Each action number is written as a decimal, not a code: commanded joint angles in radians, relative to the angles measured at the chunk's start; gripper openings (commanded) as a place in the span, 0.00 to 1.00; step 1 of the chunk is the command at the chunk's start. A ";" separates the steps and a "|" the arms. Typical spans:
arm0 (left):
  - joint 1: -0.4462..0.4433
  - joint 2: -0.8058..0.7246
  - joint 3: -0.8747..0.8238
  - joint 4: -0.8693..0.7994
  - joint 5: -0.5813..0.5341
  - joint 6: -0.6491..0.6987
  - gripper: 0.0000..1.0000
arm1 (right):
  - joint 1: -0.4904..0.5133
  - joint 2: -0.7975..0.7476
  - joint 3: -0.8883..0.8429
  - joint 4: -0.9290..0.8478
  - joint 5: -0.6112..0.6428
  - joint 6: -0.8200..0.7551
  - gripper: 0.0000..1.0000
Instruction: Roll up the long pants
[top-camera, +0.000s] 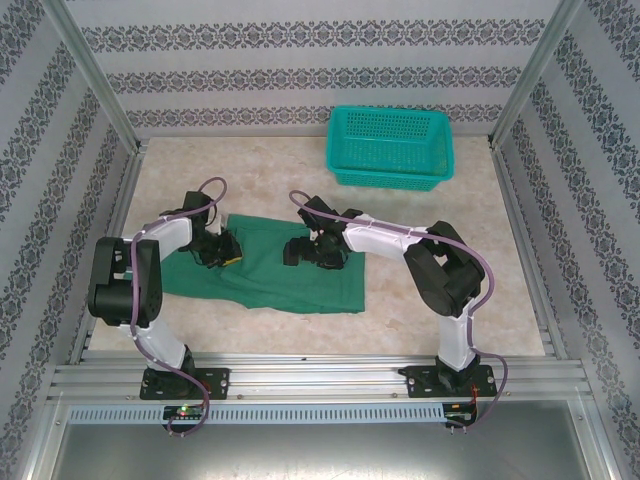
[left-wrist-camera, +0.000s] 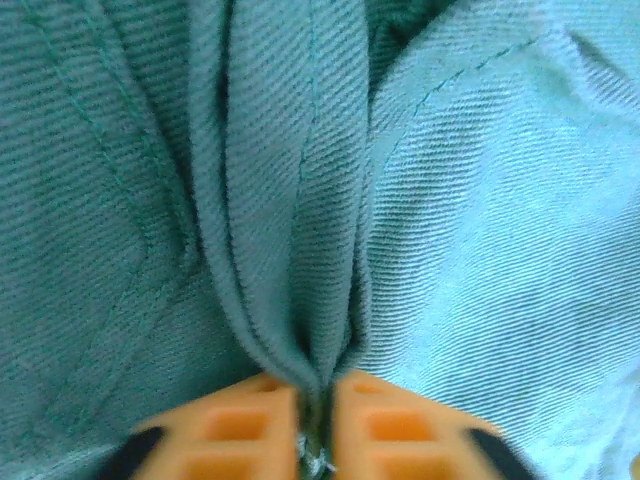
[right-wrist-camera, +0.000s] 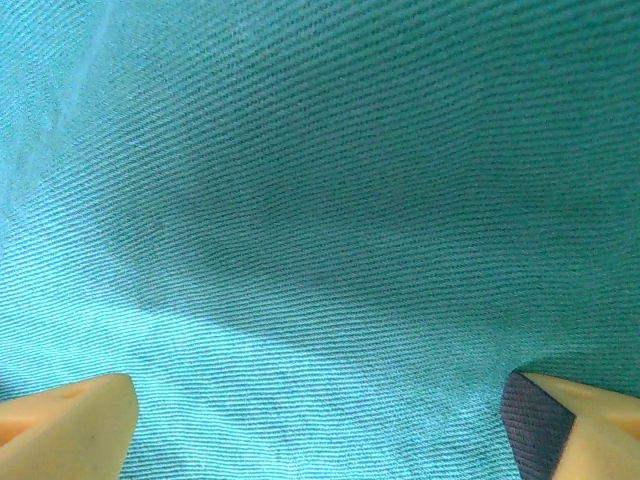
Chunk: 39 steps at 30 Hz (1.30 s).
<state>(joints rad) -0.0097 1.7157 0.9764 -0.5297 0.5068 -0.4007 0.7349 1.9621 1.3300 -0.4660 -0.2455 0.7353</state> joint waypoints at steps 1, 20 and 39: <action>-0.022 0.015 0.021 -0.030 -0.048 0.017 0.00 | -0.010 0.010 -0.003 0.002 -0.008 0.011 0.95; 0.235 -0.413 0.122 -0.402 -0.350 0.017 0.00 | -0.142 -0.191 -0.067 -0.048 0.082 -0.043 0.96; 0.548 -0.181 0.311 -0.422 -0.412 0.076 0.77 | -0.143 -0.012 0.041 -0.035 -0.041 -0.076 0.96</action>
<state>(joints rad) 0.5323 1.4940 1.2613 -0.9730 0.1070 -0.3069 0.5850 1.9263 1.3277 -0.4942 -0.2493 0.6849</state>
